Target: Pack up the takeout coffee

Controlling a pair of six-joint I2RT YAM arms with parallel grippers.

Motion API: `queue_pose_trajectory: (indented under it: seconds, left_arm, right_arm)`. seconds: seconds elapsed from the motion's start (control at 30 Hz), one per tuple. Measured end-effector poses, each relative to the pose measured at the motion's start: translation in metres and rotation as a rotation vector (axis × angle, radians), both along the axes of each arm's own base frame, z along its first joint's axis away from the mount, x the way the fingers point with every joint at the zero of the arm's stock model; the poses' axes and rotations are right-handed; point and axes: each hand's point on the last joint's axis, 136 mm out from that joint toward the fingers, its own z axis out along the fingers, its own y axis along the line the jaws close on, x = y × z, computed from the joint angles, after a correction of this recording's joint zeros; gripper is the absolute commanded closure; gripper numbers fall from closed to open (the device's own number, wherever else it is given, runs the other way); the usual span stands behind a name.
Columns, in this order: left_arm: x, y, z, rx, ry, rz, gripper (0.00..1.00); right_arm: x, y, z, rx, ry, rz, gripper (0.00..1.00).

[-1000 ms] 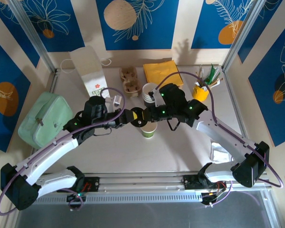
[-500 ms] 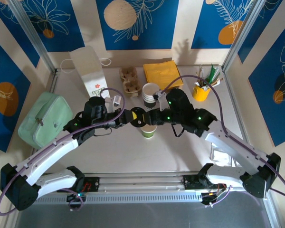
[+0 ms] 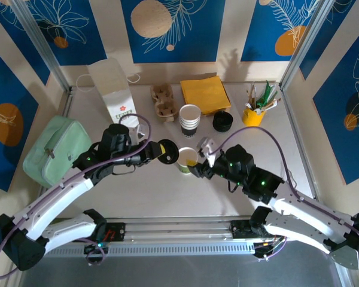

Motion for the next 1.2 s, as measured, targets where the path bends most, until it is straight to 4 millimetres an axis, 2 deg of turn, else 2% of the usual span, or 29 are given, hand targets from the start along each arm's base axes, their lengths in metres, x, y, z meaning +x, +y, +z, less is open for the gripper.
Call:
queue_pose_trajectory:
  seconds: [0.13,0.27,0.63,0.83,1.07,1.2]
  left_arm:
    - [-0.003,0.001,0.006,-0.032,0.022,0.003,0.8]
    - [-0.006,-0.001,0.01,-0.066,0.06,-0.007,0.8]
    - [-0.012,-0.008,0.023,-0.155,0.13,-0.027,0.82]
    - [-0.011,-0.012,0.025,-0.179,0.149,-0.039,0.82]
    - [-0.009,-0.018,0.024,-0.196,0.178,-0.05,0.83]
    - [-0.008,-0.019,0.028,-0.21,0.171,-0.053,0.83]
  right_arm:
    - [0.003,0.004,-0.012,-0.087,-0.162,0.057,0.34]
    - [-0.002,0.011,-0.023,-0.158,-0.269,0.13,0.34]
    - [-0.008,0.022,0.004,-0.17,-0.49,0.201,0.42]
    - [-0.016,0.029,0.011,-0.197,-0.583,0.243,0.49]
    - [-0.018,0.034,0.017,-0.224,-0.659,0.248,0.6]
    - [-0.018,0.036,0.019,-0.231,-0.685,0.25,0.63]
